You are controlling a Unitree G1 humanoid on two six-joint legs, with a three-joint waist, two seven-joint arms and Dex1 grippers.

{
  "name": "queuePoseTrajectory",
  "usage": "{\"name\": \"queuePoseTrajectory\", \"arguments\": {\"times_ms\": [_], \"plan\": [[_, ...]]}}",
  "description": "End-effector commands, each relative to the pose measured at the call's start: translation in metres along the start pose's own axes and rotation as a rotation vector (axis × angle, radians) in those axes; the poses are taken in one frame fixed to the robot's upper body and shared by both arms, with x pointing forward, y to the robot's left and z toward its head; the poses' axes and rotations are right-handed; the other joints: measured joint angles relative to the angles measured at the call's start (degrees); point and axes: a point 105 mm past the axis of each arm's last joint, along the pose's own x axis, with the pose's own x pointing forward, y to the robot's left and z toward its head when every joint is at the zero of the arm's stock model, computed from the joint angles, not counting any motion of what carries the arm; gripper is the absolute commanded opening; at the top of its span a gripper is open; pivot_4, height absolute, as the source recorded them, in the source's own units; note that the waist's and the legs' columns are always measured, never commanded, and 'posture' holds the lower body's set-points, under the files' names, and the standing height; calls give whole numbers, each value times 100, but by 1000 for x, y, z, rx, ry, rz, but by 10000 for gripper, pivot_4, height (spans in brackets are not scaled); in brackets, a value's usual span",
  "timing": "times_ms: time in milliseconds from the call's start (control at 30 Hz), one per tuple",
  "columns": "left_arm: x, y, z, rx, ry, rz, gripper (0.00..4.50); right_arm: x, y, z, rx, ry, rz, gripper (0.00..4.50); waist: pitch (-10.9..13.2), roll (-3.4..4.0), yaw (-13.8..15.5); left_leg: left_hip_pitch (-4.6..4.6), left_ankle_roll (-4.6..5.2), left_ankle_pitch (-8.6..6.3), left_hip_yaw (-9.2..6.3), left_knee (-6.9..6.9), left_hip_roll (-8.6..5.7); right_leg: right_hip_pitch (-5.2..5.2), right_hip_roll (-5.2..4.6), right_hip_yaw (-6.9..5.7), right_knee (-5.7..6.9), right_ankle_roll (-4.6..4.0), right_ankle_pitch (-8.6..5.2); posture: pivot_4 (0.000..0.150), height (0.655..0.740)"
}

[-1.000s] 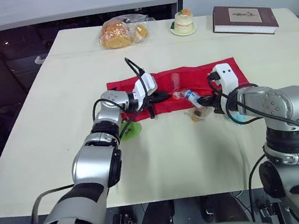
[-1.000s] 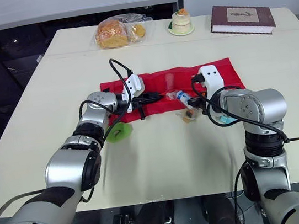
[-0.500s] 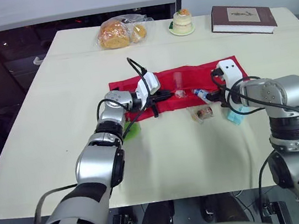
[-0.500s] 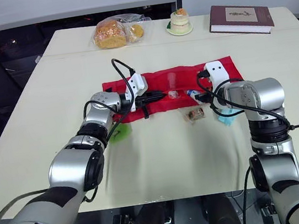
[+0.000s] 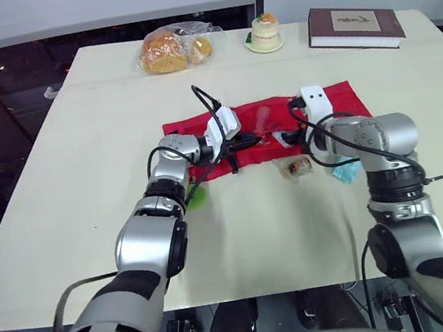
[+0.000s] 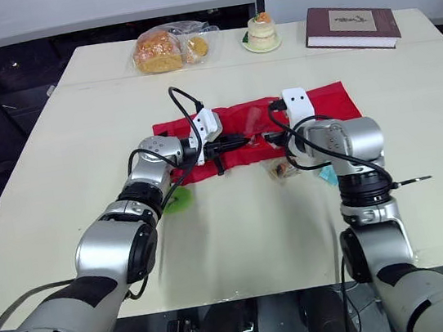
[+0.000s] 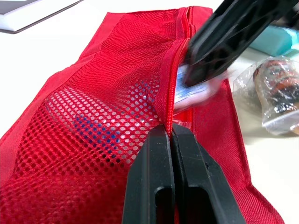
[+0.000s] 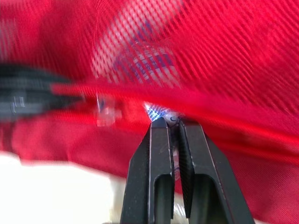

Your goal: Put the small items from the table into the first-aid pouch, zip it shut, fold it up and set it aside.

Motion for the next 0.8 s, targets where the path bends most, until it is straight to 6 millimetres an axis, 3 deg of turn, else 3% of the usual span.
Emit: {"name": "queuePoseTrajectory", "arguments": {"times_ms": [33, 333, 533, 567, 600, 667, 800], "plan": [[4, 6, 22, 62, -53, -1, 0, -1, -2, 20, 45, -88, -53, 462, 0, 0, 2, -1, -4, 2, 0, -3, 0, -1, -1, 0, -2, 0, 0, 1500, 7289], [5, 3, 21, 60, -54, -14, 0, 11, 3, 25, 230, -126, -91, 462, 0, 1, -17, 0, -10, 5, 6, -17, 0, -9, -1, 6, -3, 0, 0, 1500, 7289], [4, 4, 20, 59, -48, -11, 0, 6, 22, 19, 222, -101, 59, 462, 1, 2, -27, 0, -9, 5, 8, -21, 1, -11, 0, 8, -4, 0, 0, 1500, 7289], [3, 5, 19, 58, -47, -9, 0, 4, 20, 16, 217, -98, 52, 6982, 1, 2, -27, 1, -8, 5, 8, -22, 1, -11, 0, 9, -4, 0, 0, 1500, 7289], [3, 5, 19, 58, -45, -7, 0, 3, 17, 13, 204, -96, 45, 7974, 0, 2, -25, 1, -5, 3, 8, -24, 1, -11, 0, 9, -5, 0, 0, 1500, 7289], [2, 5, 18, 57, -43, -5, 0, 1, 15, 9, 179, -93, 42, 15794, 0, 2, -27, 1, -3, 2, 8, -25, 1, -11, 0, 9, -5, 0, 0, 1500, 7289], [1, 5, 18, 58, -40, -5, 0, -6, 14, 1, 88, -98, 65, 15794, 0, 2, -33, 1, 3, -1, 10, -26, 1, -11, 0, 11, -6, 0, 0, 1500, 7289]]}}
